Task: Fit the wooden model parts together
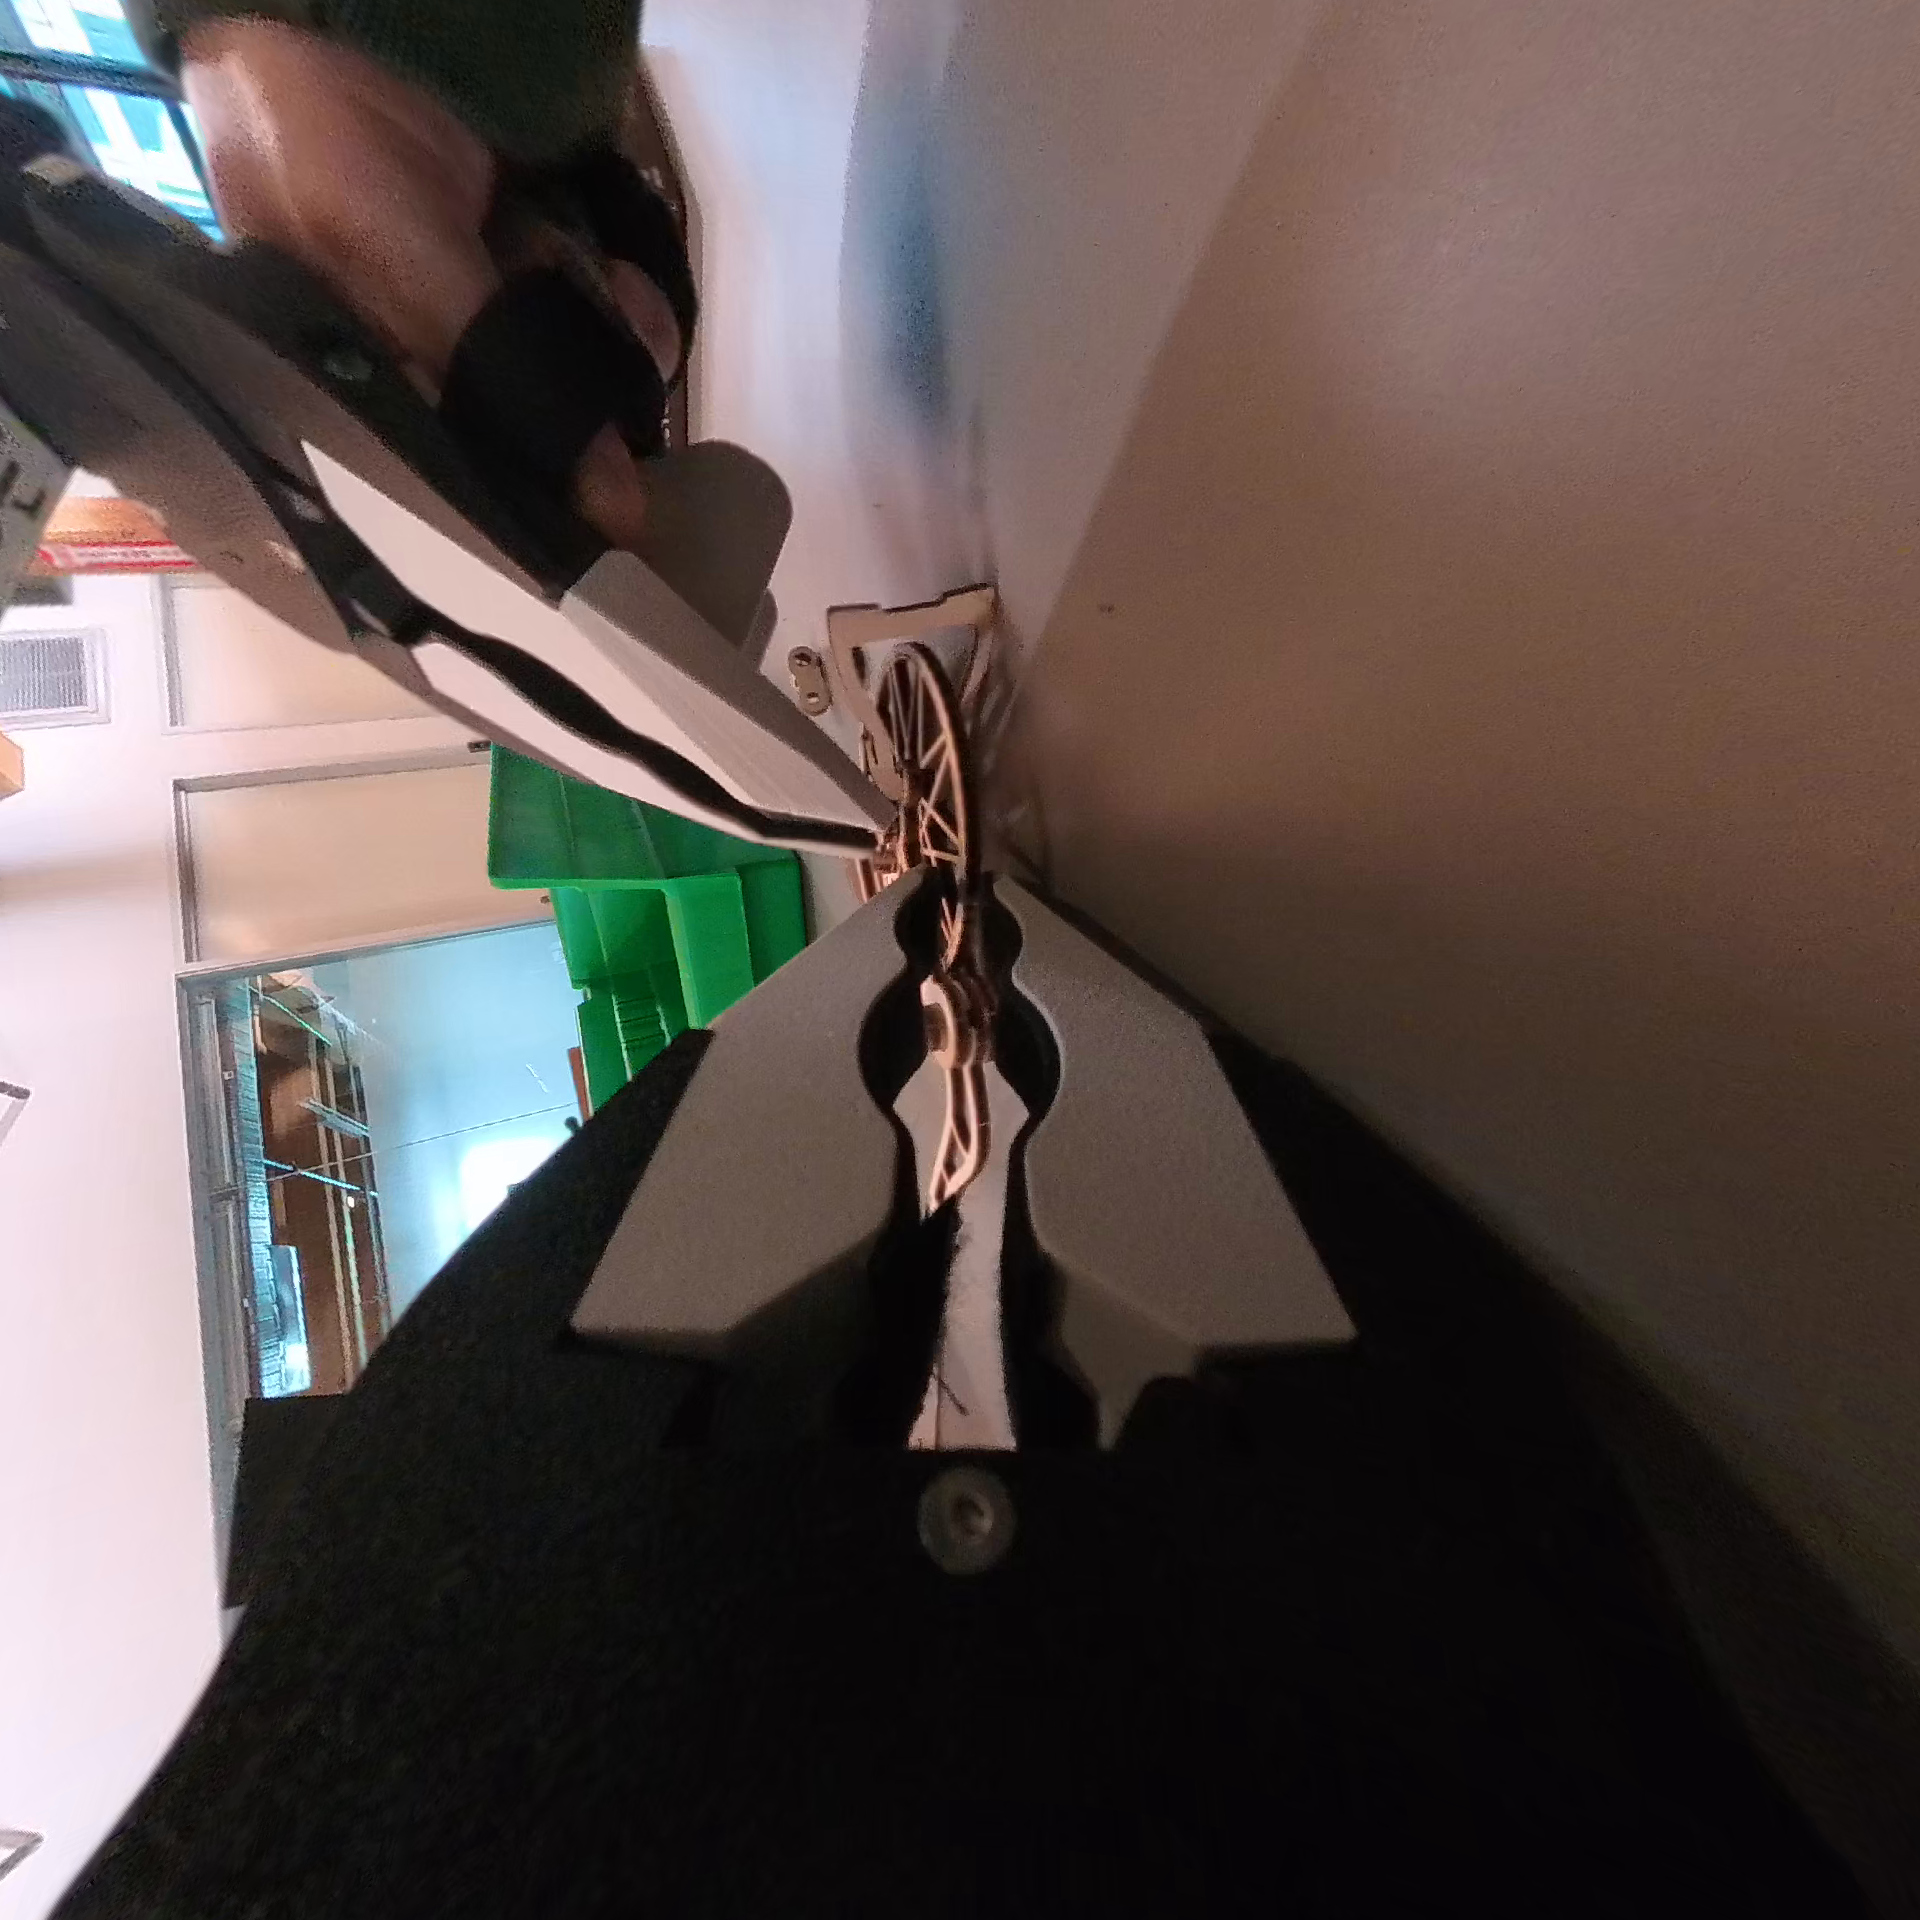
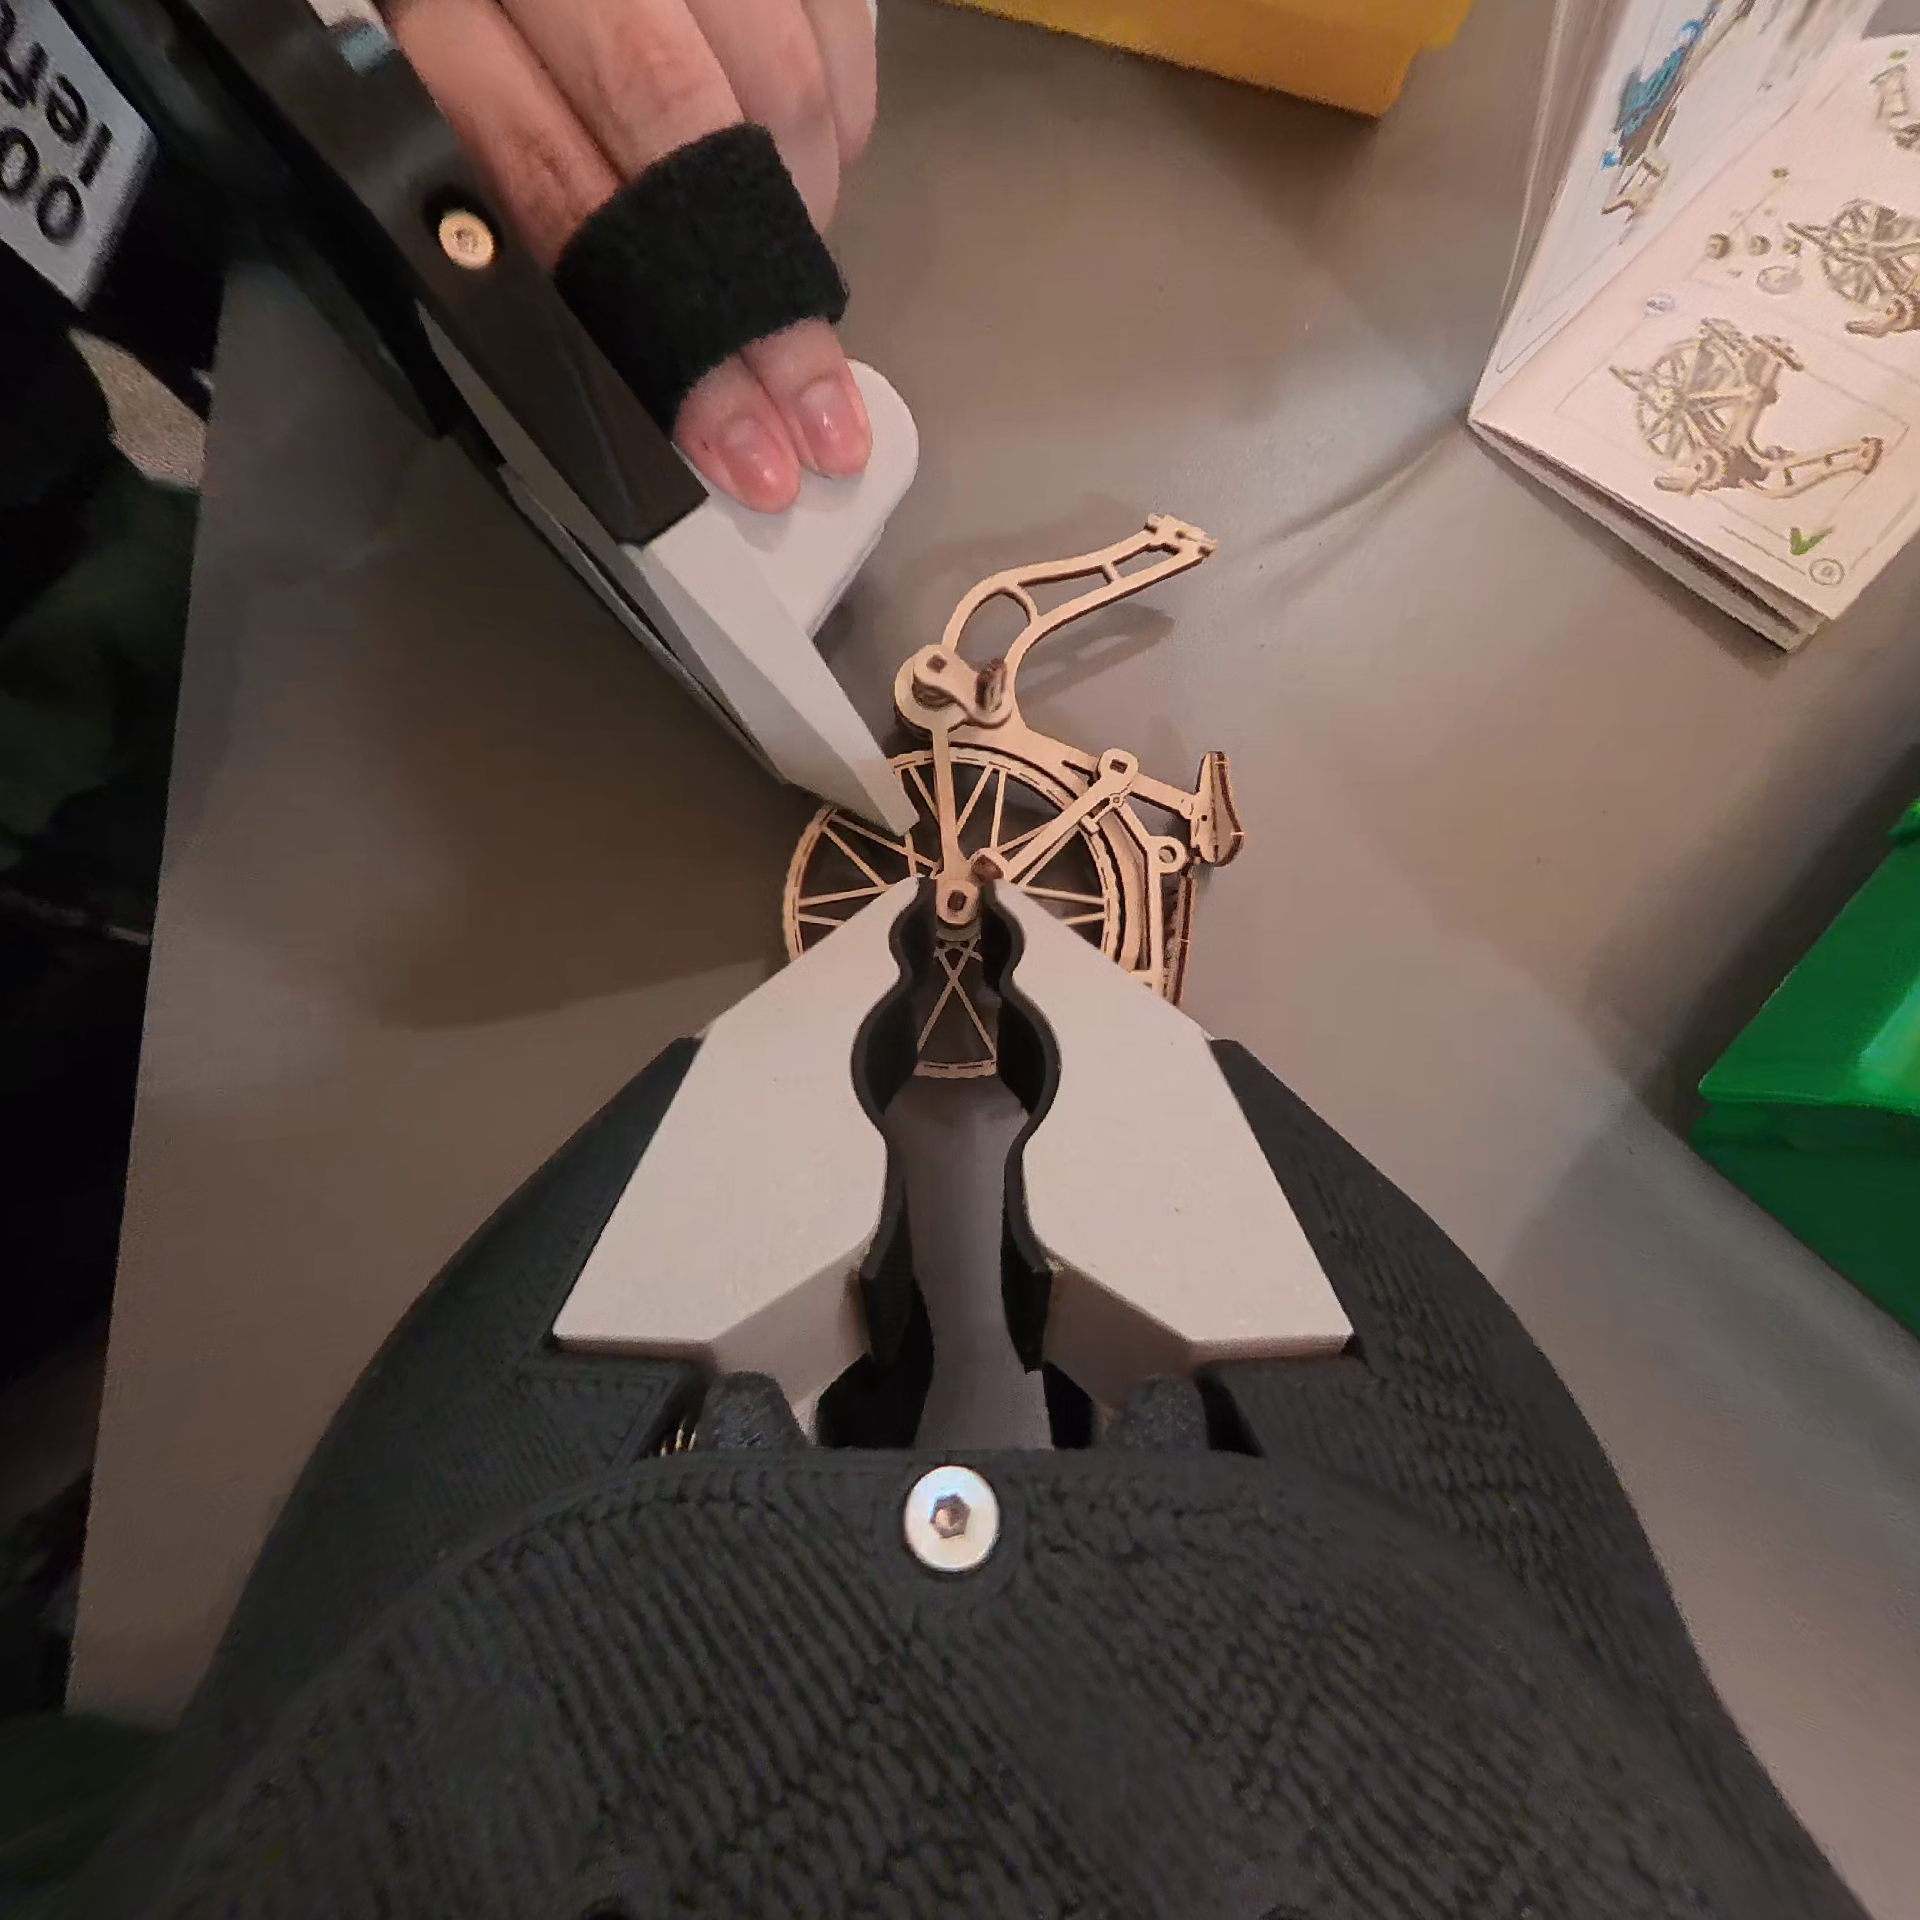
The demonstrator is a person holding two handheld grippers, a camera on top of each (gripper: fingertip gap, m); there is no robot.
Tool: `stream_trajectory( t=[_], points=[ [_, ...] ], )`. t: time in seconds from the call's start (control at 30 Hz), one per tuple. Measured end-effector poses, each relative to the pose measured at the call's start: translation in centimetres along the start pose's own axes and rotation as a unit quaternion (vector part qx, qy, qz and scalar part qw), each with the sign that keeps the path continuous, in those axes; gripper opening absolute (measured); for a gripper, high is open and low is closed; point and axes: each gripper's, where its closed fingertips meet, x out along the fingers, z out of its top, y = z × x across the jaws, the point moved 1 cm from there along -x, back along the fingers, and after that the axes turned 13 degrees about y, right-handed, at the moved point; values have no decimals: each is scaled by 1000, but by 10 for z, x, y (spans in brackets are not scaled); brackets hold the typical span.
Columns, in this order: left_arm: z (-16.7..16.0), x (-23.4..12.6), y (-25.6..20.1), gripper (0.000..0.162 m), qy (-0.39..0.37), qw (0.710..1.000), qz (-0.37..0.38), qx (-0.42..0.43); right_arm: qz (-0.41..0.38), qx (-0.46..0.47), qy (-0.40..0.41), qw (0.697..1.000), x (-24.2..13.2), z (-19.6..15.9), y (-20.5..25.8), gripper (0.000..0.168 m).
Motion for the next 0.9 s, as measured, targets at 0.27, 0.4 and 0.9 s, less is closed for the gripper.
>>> stream_trajectory(
  t=[0.27, 0.4, 0.9],
  points=[
    [-8, -2, 19, 0, -1, 996, 18, -86, -91, -111, -100, 985, -37, 1, -5, 48],
    [-24, -3, 29, 0, -12, 982, -14, -186, -159, -185, -112, 963, -48, 5, -1, 61],
    [-24, -13, 31, 0, -82, 962, -58, -253, -280, -276, -84, 916, -13, 22, -5, 24]
  ],
)
